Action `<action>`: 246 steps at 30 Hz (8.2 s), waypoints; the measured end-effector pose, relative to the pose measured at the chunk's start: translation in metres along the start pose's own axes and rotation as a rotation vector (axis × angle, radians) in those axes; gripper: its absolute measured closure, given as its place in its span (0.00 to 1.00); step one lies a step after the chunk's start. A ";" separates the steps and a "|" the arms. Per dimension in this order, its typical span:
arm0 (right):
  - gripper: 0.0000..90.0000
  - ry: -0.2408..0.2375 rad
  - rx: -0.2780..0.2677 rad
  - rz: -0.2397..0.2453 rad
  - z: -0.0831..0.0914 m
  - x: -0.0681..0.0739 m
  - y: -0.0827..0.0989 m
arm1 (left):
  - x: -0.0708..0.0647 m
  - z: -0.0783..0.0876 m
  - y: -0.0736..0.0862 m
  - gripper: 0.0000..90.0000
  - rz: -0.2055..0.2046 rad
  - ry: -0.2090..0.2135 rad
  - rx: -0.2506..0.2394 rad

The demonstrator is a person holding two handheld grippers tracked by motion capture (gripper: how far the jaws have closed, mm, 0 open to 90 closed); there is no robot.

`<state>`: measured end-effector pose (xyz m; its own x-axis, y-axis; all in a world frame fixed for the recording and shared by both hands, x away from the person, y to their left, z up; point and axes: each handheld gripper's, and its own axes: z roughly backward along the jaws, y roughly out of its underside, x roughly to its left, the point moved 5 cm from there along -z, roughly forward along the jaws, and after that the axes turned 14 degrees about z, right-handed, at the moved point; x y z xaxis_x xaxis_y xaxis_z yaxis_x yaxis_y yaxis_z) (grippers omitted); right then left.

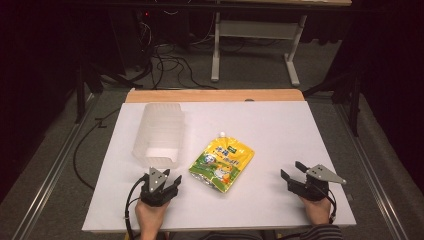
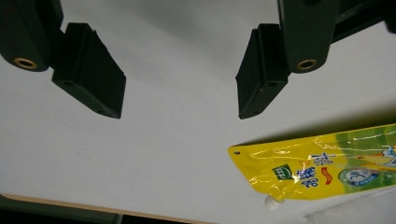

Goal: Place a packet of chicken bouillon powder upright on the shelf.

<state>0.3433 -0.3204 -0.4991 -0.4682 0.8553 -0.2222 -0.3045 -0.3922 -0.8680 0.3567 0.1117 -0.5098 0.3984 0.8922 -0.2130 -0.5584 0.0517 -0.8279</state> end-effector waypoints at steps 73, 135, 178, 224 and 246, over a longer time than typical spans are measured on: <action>0.37 0.001 0.006 0.001 -0.001 0.000 0.000 | -0.050 0.001 -0.037 0.33 -0.052 0.118 0.043; 0.35 -0.005 -0.010 -0.006 0.001 0.000 0.000 | -0.082 -0.149 -0.080 0.17 -0.005 0.033 0.500; 0.35 0.007 -0.008 -0.009 0.001 0.000 0.000 | -0.104 -0.078 -0.107 1.00 -0.218 0.098 0.315; 0.35 0.010 -0.010 0.026 0.001 0.001 0.000 | -0.042 0.073 -0.177 1.00 -0.113 0.266 -0.015; 0.35 0.012 -0.010 0.017 0.001 0.001 0.000 | -0.009 0.081 -0.199 1.00 -0.061 0.177 -0.047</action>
<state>0.3422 -0.3201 -0.4984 -0.4631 0.8526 -0.2422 -0.2882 -0.4033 -0.8685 0.4050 0.1302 -0.3012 0.5548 0.7947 -0.2465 -0.4964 0.0783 -0.8646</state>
